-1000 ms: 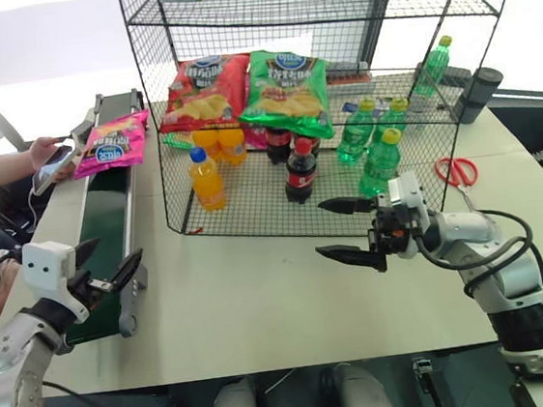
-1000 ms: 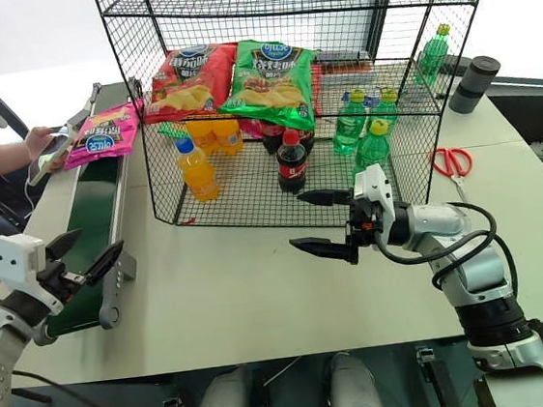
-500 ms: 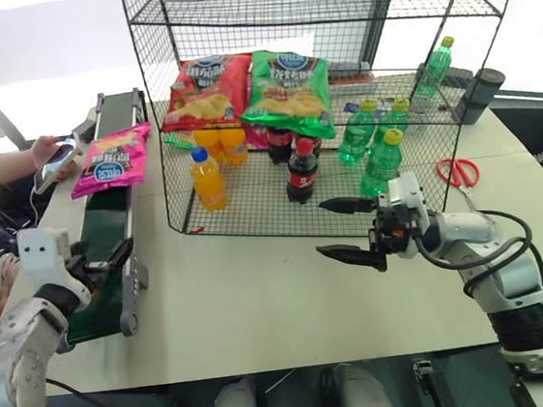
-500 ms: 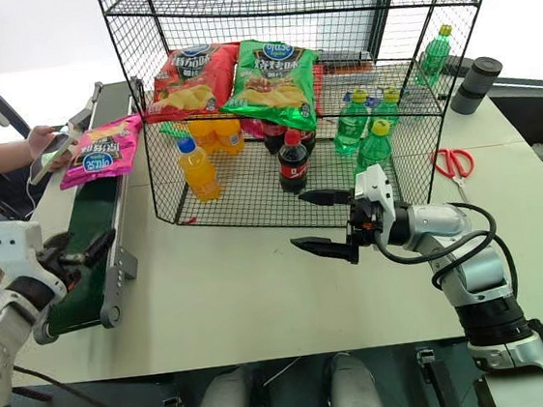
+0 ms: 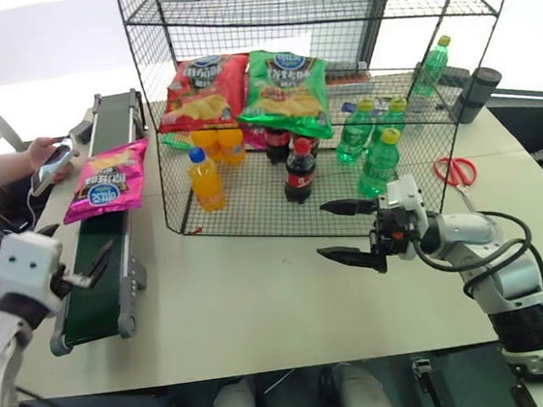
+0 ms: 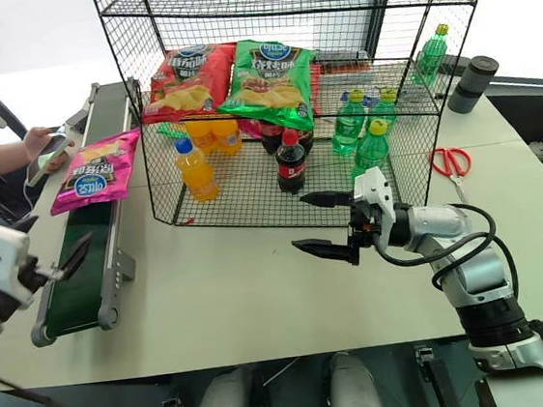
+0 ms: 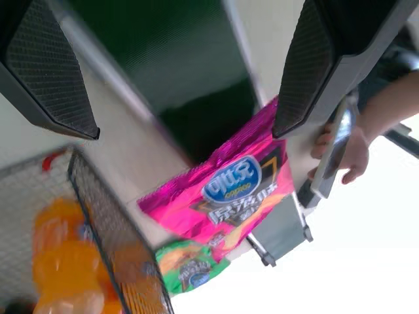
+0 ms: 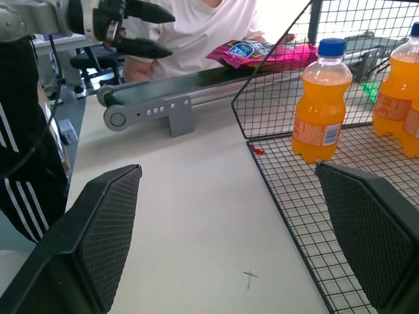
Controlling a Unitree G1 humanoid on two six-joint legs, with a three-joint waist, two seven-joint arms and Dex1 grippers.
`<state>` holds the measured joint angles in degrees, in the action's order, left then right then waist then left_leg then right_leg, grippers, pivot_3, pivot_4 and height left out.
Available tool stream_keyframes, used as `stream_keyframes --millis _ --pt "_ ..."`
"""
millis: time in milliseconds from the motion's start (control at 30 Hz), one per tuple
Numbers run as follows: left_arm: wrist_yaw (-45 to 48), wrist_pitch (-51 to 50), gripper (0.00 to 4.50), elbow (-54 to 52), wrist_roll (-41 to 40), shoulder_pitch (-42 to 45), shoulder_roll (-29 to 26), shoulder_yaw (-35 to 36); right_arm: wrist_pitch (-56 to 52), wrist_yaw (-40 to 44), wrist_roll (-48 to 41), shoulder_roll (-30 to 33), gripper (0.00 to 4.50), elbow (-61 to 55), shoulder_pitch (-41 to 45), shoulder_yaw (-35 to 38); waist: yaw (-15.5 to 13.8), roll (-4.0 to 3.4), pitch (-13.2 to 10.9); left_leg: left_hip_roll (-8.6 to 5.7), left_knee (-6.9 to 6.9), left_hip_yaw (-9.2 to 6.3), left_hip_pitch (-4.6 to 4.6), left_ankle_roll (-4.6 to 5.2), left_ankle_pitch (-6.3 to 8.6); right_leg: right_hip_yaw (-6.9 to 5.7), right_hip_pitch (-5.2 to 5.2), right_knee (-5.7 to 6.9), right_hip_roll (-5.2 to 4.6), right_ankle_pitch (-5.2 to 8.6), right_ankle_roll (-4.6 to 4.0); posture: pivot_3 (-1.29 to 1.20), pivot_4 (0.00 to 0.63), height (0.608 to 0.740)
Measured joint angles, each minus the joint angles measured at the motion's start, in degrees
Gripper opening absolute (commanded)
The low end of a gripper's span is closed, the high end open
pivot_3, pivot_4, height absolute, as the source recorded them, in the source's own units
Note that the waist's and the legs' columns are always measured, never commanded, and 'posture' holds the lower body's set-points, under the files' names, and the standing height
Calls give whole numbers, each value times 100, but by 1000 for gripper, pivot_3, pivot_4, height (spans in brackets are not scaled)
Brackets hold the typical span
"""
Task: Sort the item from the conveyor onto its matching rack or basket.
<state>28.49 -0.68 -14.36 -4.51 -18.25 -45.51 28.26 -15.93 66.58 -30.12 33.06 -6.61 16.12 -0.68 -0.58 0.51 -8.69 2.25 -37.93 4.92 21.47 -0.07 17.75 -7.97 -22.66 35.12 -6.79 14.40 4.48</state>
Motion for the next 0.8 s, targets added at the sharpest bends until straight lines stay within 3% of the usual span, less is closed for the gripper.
stream_keyframes --millis 67,200,533,800 --pt "-216 880 4500 494 879 -284 -373 1 -3 37 1 -4 4432 -104 -17 -107 -11 -2 -1 4 1 0 0 2 2 0 -17 -1 -4 9 -16 0 150 740" --pt "-590 1807 4500 1235 1661 -359 -594 12 25 109 69 -43 4432 -209 -70 -351 -18 -9 -5 5 2 0 3 5 5 -1 -21 -2 -15 7 -17 0 150 740" --pt "-1031 2493 4500 1821 2281 364 -593 -456 123 107 182 -73 4432 -159 -8 -403 13 -3 -2 9 2 6 3 6 5 -2 -10 3 -15 -3 0 0 150 740" --pt "-1053 2530 4500 2063 2321 595 -562 -760 126 62 188 -60 4432 -155 -8 -387 5 -1 -1 12 3 6 1 5 5 -2 -8 4 -11 -3 0 0 150 740"
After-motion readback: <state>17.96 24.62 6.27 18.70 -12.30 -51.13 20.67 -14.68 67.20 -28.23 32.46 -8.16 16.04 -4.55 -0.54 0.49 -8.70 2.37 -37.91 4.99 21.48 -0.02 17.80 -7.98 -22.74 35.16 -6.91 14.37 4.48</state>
